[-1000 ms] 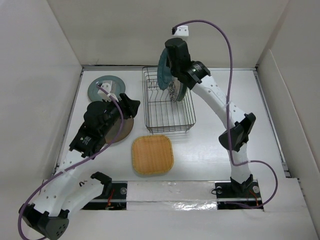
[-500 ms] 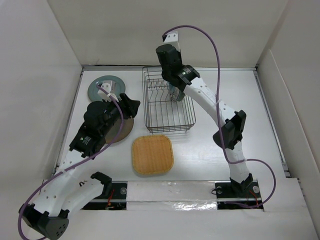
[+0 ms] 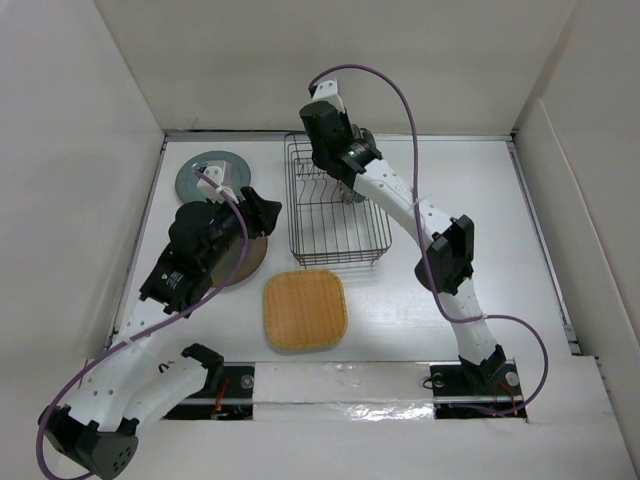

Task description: Load the plates into the dish rack

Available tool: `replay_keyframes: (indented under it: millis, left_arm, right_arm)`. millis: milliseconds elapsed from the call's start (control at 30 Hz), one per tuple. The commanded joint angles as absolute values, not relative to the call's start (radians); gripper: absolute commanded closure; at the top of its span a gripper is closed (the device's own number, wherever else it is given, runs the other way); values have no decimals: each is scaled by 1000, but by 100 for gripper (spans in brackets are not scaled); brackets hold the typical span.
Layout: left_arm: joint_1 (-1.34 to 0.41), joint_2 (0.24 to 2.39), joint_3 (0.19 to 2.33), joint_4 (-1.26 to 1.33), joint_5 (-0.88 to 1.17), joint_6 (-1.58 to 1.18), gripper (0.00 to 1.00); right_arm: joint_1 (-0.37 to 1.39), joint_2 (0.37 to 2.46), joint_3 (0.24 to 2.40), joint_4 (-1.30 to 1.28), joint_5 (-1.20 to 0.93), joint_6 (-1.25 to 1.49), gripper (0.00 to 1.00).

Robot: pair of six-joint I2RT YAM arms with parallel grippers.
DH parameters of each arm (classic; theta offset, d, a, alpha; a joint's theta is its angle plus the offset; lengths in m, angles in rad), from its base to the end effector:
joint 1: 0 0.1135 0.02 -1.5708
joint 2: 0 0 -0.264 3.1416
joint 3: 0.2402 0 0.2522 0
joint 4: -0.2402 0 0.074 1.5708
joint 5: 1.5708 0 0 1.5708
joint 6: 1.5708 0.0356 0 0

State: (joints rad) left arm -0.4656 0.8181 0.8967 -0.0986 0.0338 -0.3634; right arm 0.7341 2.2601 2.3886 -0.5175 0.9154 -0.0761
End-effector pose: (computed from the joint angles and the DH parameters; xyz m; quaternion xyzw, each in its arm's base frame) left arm 0.1680 -0.0857 0.3830 0.0483 0.7125 -0.2929 0.6358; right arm 0.3988 0.3218 0.3718 -0.0673 0.7817 -0.1858 0.5915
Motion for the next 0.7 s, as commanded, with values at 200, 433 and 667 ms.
replay_keyframes:
  millis: [200, 433, 667]
  left_arm:
    - [-471, 816, 917, -67, 46, -351, 49]
    - [-471, 815, 917, -66, 46, -351, 49]
    - [-471, 808, 917, -66, 44, -351, 49]
  right_arm:
    - [736, 2232, 2355, -388, 879, 27, 100]
    - [704, 2206, 2224, -379, 815, 127, 100]
    - [667, 2174, 2141, -402, 750, 247, 84]
